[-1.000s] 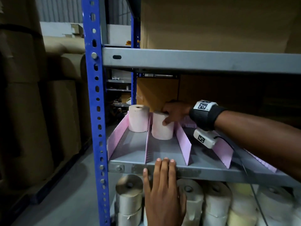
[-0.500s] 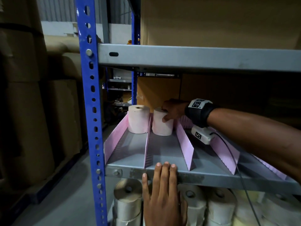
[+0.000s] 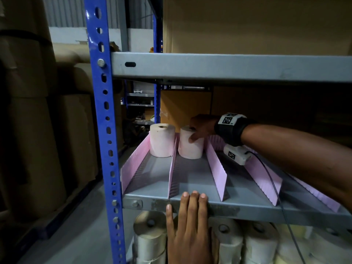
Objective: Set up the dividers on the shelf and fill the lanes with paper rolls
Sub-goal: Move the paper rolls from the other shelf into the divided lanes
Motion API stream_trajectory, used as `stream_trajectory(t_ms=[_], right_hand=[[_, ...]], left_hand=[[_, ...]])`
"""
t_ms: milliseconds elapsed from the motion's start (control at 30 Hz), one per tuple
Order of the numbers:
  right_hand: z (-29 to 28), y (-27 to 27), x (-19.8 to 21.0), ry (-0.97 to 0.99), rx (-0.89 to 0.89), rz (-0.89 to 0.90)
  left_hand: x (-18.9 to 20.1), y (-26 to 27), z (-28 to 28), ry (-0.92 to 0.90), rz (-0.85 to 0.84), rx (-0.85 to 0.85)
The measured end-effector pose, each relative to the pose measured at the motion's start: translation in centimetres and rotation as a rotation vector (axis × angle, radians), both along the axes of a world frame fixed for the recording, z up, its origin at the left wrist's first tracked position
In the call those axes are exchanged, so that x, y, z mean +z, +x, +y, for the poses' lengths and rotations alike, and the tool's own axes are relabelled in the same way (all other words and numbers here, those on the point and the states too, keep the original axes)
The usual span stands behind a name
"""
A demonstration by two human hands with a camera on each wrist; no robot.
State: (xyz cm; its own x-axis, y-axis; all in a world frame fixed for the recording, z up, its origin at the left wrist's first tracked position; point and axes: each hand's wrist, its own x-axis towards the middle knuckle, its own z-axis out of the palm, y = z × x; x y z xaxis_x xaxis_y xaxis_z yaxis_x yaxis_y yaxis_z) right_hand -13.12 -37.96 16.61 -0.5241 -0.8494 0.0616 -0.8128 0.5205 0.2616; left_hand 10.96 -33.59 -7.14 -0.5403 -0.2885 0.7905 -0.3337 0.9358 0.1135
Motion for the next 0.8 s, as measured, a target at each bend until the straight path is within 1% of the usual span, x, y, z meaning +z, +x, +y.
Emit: stream_trajectory(t_ms=[167, 433, 600, 733, 800], right_hand=[[0.2, 0.2, 0.2, 0.007, -0.017, -0.021], [0.1, 0.8, 0.2, -0.006, -0.072, -0.032], [0.9, 1.6, 0.3, -0.097, -0.085, -0.01], [3.2, 4.3, 1.5, -0.151, -0.027, 0.03], [5.0, 6.6, 2.3, -0.168, -0.013, -0.008]], left_hand=[[0.5, 0.3, 0.1, -0.022, -0.01, 0.001], [1.5, 0.9, 0.1, 0.018, -0.109, -0.054], [1.6, 1.5, -0.1, 0.069, -0.18, -0.125], [2.0, 2.4, 0.1, 0.109, -0.231, -0.176], [2.3, 2.8, 0.0, 0.104, -0.259, -0.184]])
